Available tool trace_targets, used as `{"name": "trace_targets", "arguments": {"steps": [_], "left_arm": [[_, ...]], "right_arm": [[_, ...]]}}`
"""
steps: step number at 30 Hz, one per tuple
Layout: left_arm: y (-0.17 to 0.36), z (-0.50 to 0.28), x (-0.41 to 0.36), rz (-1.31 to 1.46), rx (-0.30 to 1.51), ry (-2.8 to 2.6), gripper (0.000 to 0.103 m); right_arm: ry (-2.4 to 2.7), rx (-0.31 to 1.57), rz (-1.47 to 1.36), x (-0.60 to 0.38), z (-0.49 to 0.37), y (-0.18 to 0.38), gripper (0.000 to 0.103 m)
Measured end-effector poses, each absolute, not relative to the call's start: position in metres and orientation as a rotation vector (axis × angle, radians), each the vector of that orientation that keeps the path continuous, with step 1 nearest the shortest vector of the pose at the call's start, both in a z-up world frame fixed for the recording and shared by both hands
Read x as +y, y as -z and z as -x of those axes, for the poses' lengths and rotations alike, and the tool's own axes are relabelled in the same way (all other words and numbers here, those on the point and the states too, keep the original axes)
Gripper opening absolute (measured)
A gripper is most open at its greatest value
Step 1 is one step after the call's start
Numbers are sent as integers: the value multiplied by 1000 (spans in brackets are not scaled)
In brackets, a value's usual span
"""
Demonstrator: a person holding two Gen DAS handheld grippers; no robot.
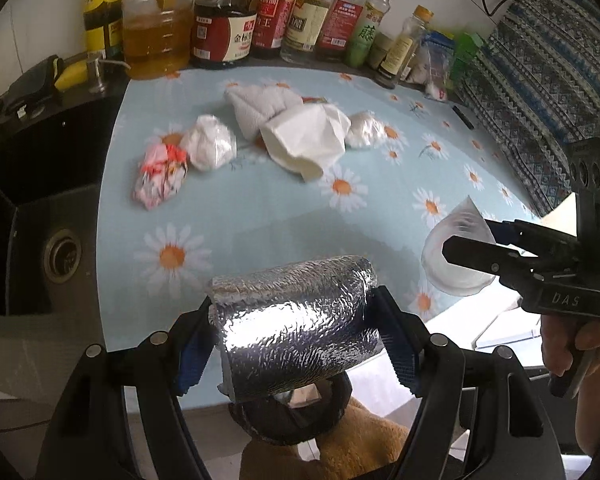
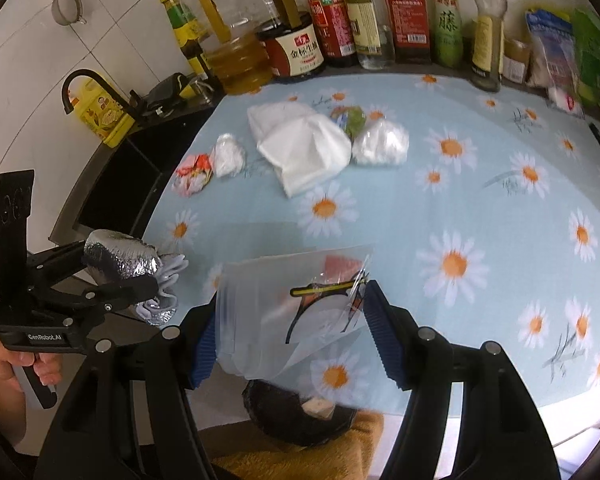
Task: Collect trash
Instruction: 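Carry both items over the black bin and open both grippers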
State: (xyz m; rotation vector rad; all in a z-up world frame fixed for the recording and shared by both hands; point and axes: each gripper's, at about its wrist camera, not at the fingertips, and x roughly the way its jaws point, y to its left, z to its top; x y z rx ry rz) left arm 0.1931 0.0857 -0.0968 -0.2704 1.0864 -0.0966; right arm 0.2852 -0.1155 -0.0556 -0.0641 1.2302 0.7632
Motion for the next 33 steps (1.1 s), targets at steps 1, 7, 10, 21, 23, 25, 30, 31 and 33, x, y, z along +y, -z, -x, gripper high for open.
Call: {"name": "trace_targets", "arguments": {"steps": [1,7,10,21,23,25,30,31,33], "left_arm": [[98,-189,85,271,1091,102,72],[104,-168,86,295,1101,117,72],[110,-156,87,325,1107,120,72],[145,-119,65,356,1223,190,72],[154,-113,61,372,1249,200,72],[164,-107,57,392,1278,214,72],[194,-98,51,423,1356,214,72],[199,-96,51,426,1368,216,72],[212,-95,50,429,1409,216,72]], "right_arm": [[-760,1235,62,-116,-281,57,65],[-748,1249,50,-119,-257,59,65],[-752,1265,39,-120,-244,63,65],[-772,1350,-10,-126,-203,80,66],[-769,1370,-11,-128,-195,85,66],[-765,1402,-24,-131,-188,94,66],[-750,1480,-38,-135,-174,120,66],[-739,1501,-34,-136,-172,128,66],[-731,1529,-42,-139,-171,138,66]]}}
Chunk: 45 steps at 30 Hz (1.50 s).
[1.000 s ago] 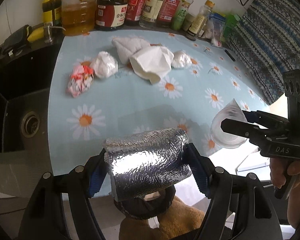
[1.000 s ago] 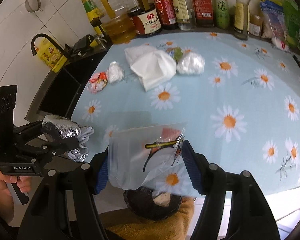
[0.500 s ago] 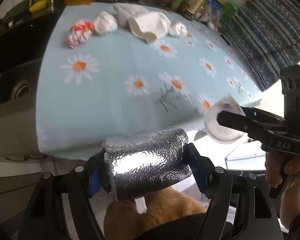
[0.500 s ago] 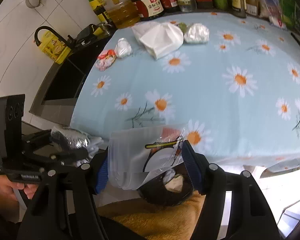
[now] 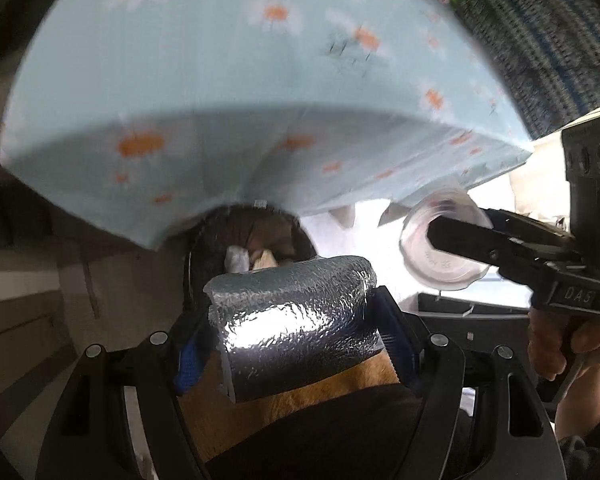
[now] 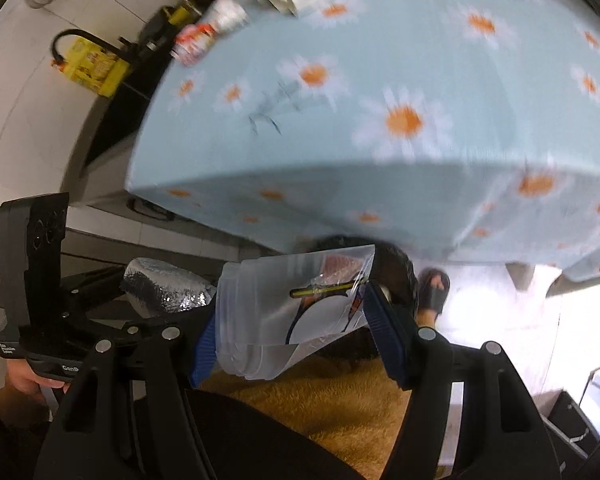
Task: Collect trash
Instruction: 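Carry both items over the black bin and open both grippers, then raise both grippers from the bin back over the counter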
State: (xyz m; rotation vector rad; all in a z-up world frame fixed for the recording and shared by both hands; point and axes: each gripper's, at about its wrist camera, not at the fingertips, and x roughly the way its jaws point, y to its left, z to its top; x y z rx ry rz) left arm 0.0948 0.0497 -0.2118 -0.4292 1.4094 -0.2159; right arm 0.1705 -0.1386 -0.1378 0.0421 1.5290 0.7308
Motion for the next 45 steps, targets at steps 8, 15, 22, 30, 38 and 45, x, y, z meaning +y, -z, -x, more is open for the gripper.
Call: {"name": "trace_targets", "arguments": {"steps": [8,15,22,30,38,45], "left_arm": [[254,-96,43,428,1504,220,72],[274,-98,42,426,1557,198,74],[282,-101,37,429,1589,212,74],[296,-105,37,451,1647,186,87],[291,-105,38,448,1635,184,87],[268,-107,46,443,1588,169,87]], "right_arm": [[-674,1637,-55,-146,-164,185,66],[-648,1708,-73,-147,-161,215,66],[-650,1728,-88,-147,-165,221,66],[-626,1748,-129,-149,-176,221,79],[-620,1746,-152,-150,-181,216,79],[-647,1701,-137,-144,-185,198,79]]}}
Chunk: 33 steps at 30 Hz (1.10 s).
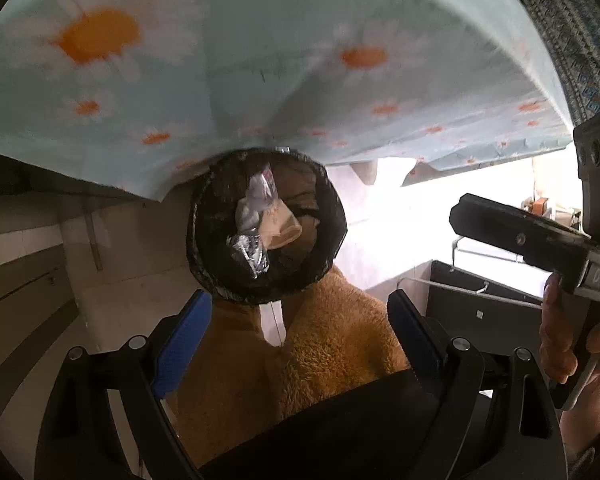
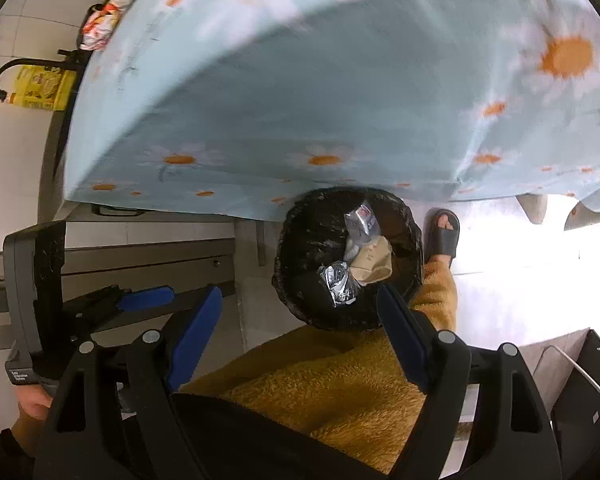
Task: Collect trash
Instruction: 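Raise both grippers from the bin back over the counter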
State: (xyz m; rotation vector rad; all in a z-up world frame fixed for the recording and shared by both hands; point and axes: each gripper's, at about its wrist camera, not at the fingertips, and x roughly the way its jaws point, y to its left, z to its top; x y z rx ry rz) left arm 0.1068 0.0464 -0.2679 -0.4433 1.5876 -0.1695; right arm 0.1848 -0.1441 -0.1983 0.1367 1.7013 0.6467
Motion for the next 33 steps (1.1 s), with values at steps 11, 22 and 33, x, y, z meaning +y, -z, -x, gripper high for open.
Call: {"name": "trace_targets", "arguments": {"steps": [11,22,33], "left_arm": [[189,-117,60,393,1407,203,87],[126,-131,87,322,1280,142,87],[87,-166,110,239,1169,81,87]], "right_arm": [[-717,1579,-109,-134,-196,138,79],[-727,1378,23,-134,-215,71,79],[-696,1231,145,-134,-261,45,79]]}}
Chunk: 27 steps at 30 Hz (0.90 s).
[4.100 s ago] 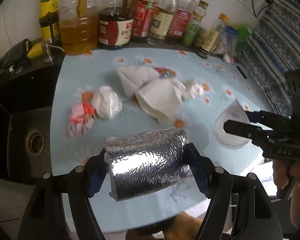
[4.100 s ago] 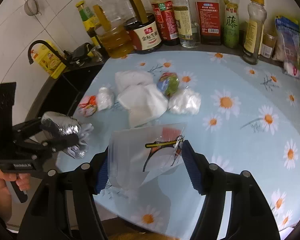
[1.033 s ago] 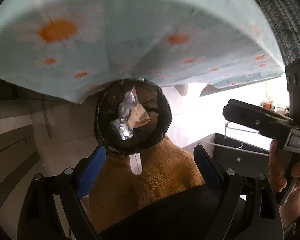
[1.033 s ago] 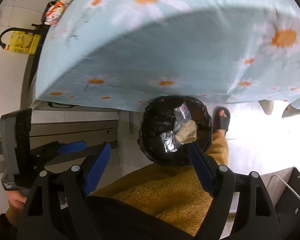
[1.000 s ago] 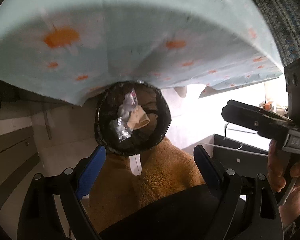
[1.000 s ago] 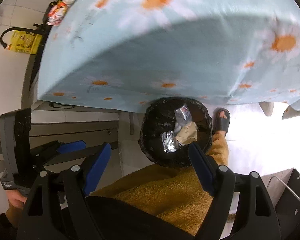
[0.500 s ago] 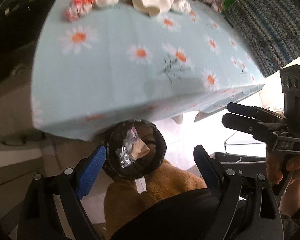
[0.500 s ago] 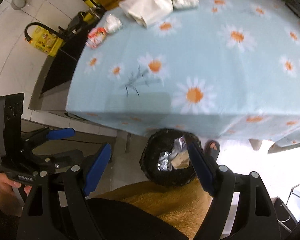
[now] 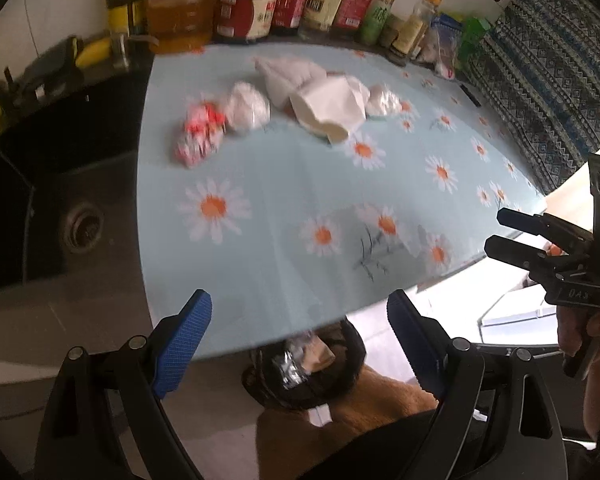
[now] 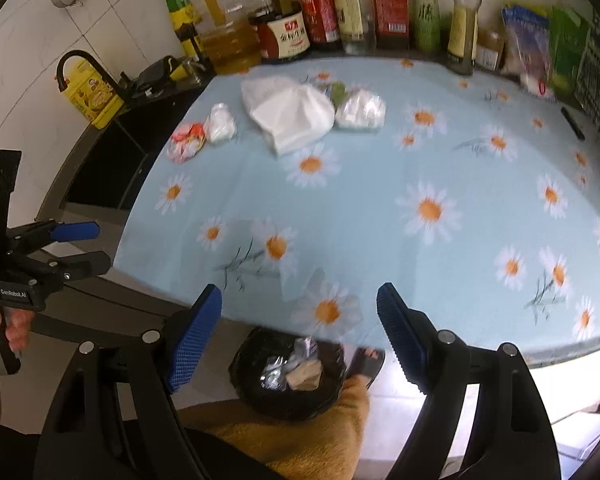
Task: Collect trash
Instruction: 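Raise both grippers from the bin back over the counter, then move the left gripper to the red-white wrapper while the right gripper reaches the clear bag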
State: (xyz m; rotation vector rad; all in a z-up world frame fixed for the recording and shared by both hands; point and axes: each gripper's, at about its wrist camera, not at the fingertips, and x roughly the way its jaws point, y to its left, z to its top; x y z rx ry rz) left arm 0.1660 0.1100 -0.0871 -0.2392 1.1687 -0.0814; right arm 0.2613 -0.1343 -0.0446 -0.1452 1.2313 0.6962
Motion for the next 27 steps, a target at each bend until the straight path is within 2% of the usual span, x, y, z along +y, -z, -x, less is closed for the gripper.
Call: {"name": "trace_targets", "arguments": {"steps": [8,27], "left_arm": [[85,-205,113,210,1149,51,87],[118,-271,169,217,1193,-125,87]], "right_arm": [[-707,1208,178,-129,-302,47,79],[-740,1241,225,-113,-382,80,79]]}}
